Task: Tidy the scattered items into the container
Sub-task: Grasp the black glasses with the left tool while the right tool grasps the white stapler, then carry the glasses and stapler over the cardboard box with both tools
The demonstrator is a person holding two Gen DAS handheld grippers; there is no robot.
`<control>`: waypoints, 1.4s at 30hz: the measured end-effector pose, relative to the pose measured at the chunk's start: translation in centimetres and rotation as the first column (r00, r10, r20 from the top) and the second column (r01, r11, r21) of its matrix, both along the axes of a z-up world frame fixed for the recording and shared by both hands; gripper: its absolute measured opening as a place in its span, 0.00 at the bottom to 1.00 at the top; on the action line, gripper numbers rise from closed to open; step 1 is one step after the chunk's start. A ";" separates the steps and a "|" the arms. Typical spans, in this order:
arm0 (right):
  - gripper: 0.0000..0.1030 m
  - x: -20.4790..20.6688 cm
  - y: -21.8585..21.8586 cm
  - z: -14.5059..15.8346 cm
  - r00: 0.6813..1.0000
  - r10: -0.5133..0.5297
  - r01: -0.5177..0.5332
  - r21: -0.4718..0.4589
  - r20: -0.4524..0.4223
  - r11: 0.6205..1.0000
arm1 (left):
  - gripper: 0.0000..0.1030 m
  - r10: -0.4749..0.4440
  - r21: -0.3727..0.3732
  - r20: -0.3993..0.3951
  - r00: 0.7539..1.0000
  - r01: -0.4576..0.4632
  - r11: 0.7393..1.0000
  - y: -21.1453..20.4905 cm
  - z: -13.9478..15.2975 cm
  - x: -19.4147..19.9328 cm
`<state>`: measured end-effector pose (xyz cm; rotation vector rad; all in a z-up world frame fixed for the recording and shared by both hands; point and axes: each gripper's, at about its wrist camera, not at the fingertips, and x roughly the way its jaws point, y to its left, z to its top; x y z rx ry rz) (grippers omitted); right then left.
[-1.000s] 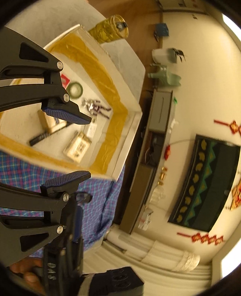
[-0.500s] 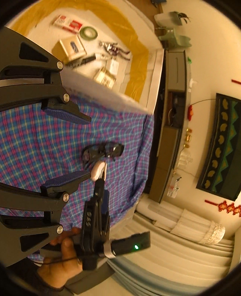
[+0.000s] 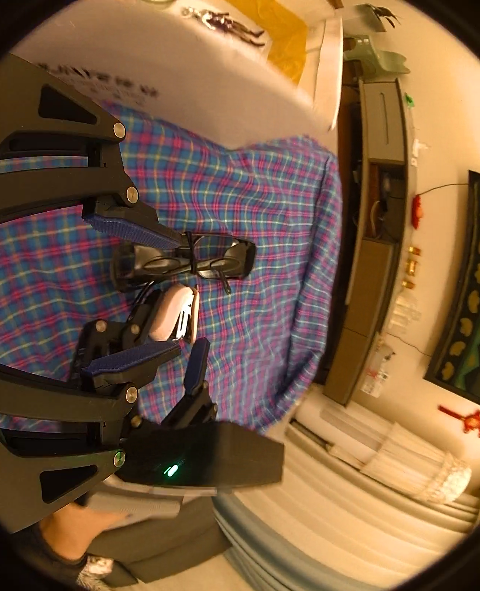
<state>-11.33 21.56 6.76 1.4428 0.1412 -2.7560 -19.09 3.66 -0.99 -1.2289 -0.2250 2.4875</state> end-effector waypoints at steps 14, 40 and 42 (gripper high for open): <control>0.40 0.1 4.5 -0.4 0.989 -0.135 0.144 -0.246 0.053 0.958 | 0.23 0.077 -0.096 0.073 0.994 -0.070 0.993 1.2 -5.4 -5.0; 0.40 4.0 2.6 3.3 0.978 -0.207 0.193 -0.412 0.012 0.891 | 0.17 0.069 -0.137 -0.046 0.997 -0.074 0.988 -0.5 0.1 2.5; 0.40 4.6 2.0 3.9 0.978 -0.206 0.185 -0.422 -0.004 0.887 | 0.17 0.067 -0.143 -0.054 0.996 -0.074 0.987 -0.6 0.5 3.2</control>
